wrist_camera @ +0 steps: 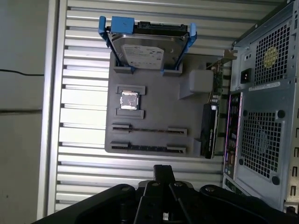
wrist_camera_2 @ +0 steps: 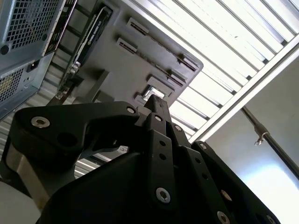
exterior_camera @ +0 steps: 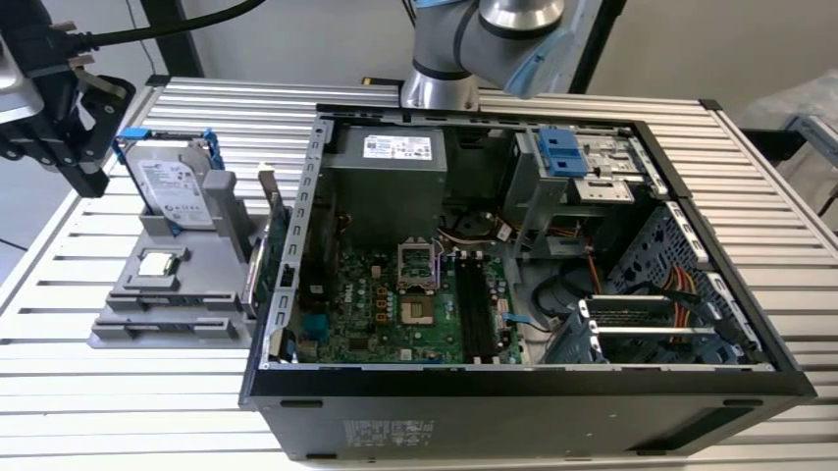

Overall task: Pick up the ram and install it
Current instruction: 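Pick up the ram and move it above insertion slot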

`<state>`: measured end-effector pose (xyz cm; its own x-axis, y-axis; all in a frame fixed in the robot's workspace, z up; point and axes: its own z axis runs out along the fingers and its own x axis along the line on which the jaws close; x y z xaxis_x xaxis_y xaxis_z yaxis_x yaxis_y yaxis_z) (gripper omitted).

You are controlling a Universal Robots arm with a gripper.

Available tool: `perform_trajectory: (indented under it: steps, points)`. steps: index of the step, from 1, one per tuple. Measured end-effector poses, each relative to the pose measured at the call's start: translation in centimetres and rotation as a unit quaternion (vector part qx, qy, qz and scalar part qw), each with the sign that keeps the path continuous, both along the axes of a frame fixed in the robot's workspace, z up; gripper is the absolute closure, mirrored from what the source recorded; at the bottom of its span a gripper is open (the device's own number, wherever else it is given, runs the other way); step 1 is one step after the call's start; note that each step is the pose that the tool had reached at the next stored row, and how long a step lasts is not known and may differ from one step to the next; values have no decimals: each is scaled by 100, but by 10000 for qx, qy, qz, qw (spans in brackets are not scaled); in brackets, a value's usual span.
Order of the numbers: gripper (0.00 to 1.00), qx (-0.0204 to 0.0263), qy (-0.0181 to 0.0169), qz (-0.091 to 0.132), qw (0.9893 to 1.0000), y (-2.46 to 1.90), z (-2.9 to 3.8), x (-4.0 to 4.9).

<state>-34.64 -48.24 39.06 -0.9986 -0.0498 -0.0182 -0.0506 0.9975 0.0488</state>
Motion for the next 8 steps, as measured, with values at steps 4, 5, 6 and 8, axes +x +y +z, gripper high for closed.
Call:
perform_trajectory:
  steps: [4, 5, 6, 8]
  points:
    - [100, 0, 0, 10, 10000, 0, 0, 0]
    - [100, 0, 0, 17, 10000, 0, 0, 0]
    - [100, 0, 0, 26, 10000, 0, 0, 0]
    - [100, 0, 0, 52, 10000, 0, -1, 0]
